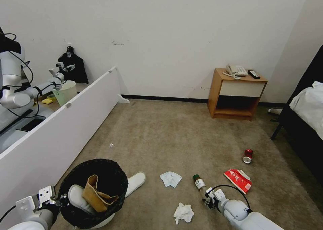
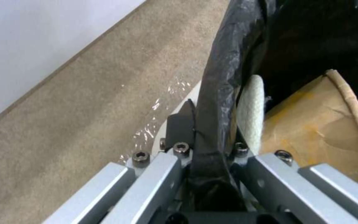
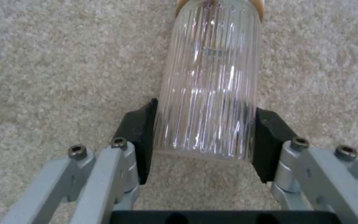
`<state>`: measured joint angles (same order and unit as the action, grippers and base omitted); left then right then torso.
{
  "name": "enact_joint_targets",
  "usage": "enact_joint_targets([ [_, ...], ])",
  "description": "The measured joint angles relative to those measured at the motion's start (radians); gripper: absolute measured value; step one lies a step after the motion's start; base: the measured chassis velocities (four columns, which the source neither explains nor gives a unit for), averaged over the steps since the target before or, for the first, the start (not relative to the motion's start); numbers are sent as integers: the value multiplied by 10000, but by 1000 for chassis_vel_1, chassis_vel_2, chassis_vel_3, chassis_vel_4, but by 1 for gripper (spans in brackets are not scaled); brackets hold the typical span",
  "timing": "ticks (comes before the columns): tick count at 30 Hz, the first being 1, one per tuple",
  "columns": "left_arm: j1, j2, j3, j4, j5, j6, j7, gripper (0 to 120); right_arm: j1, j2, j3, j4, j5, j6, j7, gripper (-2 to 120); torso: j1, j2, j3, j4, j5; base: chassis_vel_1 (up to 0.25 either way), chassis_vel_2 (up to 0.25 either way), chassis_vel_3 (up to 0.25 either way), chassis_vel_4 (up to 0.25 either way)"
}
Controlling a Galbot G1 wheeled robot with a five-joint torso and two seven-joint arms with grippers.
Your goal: Pick up the trash bin, then pick up the garbage from the floor and place it into the trash bin.
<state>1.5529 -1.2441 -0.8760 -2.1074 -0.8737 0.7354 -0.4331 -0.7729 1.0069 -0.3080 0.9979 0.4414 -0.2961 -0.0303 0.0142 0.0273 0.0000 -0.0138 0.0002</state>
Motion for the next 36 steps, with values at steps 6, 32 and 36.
enact_joint_targets([
  [6, -16, 13, 17, 47, 25, 0, 4, 1, 80, 45, 45, -86, -9, 20, 90, 45, -1, 0, 0, -1, -3, 0, 0, 0, 0],
  [32, -634, 543, 419, -12, -1401, -1, -529, 1, -1160, -3318, 2535, 6354, 1382, -82, 977, 45, 0, -1, 0, -1, -1, 0, 0, 0, 0],
  [36, -733, 734, 440, -121, -1945, -1, -688, 1, -1125, -3788, 2955, 7535, 1731, -79, 1008, 45, 0, -2, 0, -5, 1, 0, 0, 0, 0],
])
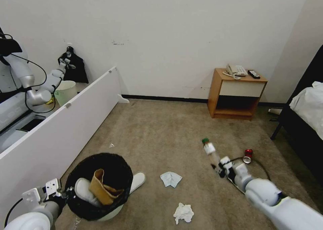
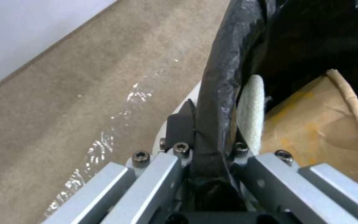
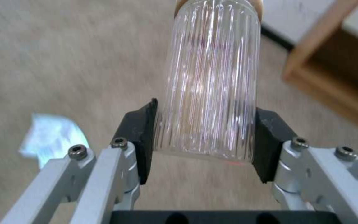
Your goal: Pick up the trash bin, then pick up the garbage from the floor and place it into the trash bin.
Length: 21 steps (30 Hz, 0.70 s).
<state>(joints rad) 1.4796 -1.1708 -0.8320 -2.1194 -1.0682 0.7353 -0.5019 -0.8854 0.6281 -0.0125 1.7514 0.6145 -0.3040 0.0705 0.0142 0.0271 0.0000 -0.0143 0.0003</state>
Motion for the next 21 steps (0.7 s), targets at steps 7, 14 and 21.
enact_joint_targets([
  [7, -117, 324, 48, -134, -574, 0, -170, 1, 1448, -593, -330, 2022, 1615, 54, 32, 45, -1, -1, -1, 0, -6, 0, 0, 0, 0],
  [14, -119, 418, 117, -241, -596, 1, -163, 1, 4399, 62, -2716, 3490, 3729, -425, 754, 45, 1, -2, 0, 3, 1, 0, 0, 0, 0],
  [21, -180, 443, 159, -280, -564, 2, -137, 1, 7645, 1812, -5308, 3571, 5243, -1182, 1525, 45, 0, -1, 0, 9, -10, 0, 0, 0, 0],
])
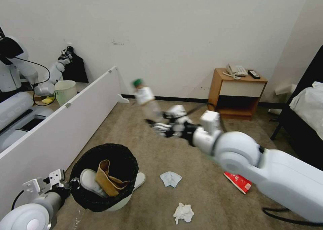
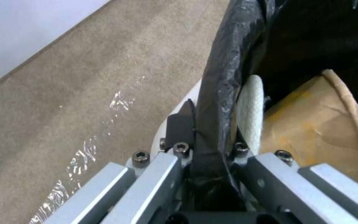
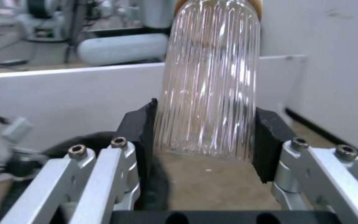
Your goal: Pick up the trash bin, then pick up the garbage from the floor and place it into the trash bin.
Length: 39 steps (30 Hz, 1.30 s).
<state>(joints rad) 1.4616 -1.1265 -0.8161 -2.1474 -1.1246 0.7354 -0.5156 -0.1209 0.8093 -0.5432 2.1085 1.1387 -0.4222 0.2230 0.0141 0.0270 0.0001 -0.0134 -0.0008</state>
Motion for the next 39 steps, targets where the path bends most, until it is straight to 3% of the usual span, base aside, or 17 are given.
enact_joint_targets([
  [5, -85, 45, 10, 8, 1, 0, 12, 1, 896, 859, -955, -305, 935, -742, 407, 45, 0, 0, 0, -6, 5, 0, 0, 0, 0],
  [16, -107, 168, -67, -58, -92, 1, 18, 1, 1154, 1909, -1879, -632, 1979, -1907, 1169, 45, 0, 0, 0, -5, 6, 0, 0, 0, 0],
  [39, -60, 114, -158, -311, -142, 1, 10, 1, 844, 3074, -2774, -1540, 1903, -2430, 1546, 45, 0, 2, -1, -5, 7, 0, 0, 0, 0],
])
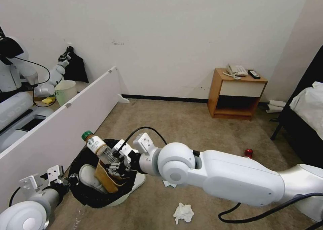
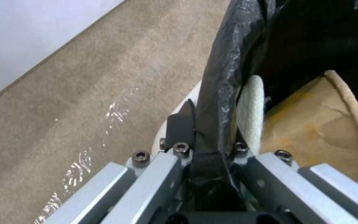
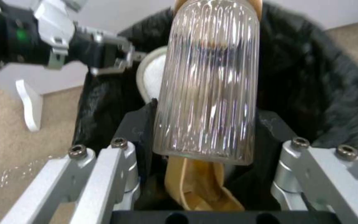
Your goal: Pick up the trash bin, then pick up the garbage from the floor and place it into the trash bin.
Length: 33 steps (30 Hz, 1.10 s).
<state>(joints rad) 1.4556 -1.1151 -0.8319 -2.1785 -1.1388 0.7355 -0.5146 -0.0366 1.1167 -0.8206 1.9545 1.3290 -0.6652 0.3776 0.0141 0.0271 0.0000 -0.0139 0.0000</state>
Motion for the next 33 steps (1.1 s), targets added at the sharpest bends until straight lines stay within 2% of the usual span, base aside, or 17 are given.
enact_joint_targets([
  [11, 13, 6, -75, -97, -37, 0, -2, 1, -290, 445, -348, -596, -306, -116, 36, 45, 0, 0, 0, 0, 0, 0, 0, 0, 0],
  [20, 31, -25, -59, -99, -38, 0, -5, 1, -458, 420, -366, -607, -321, -165, 217, 45, 0, 0, 0, 1, 0, 0, 0, 0, 0],
  [21, 45, -37, -52, -100, -29, 0, -4, 1, -482, 368, -357, -607, -326, -165, 235, 52, 0, 0, 0, 0, 0, 0, 0, 0, 0],
  [24, 57, -45, -51, -100, -21, 0, -5, 1, -497, 321, -343, -605, -347, -164, 243, 57, 0, 0, 0, 0, 0, 0, 0, 0, 0],
  [28, 85, -57, -50, -104, 2, 0, -4, 1, -523, 167, -275, -555, -380, -165, 246, 76, 0, 0, 0, 0, 1, 0, 0, 0, 0],
  [29, 85, -57, -50, -104, 2, 0, -4, 1, -523, 167, -275, -555, -380, -165, 246, 76, 0, 0, 0, 0, 1, 0, 0, 0, 0],
  [31, 92, -75, -42, -106, 13, 0, -3, 1, -536, 84, -228, -494, -394, -165, 246, 88, 0, 0, 0, 0, 1, 0, 0, 0, 0],
  [33, 93, -82, -37, -105, 22, 0, -2, 1, -540, 54, -212, -486, -397, -165, 246, 92, 0, 0, 0, 0, 1, 0, 0, 0, 0],
])
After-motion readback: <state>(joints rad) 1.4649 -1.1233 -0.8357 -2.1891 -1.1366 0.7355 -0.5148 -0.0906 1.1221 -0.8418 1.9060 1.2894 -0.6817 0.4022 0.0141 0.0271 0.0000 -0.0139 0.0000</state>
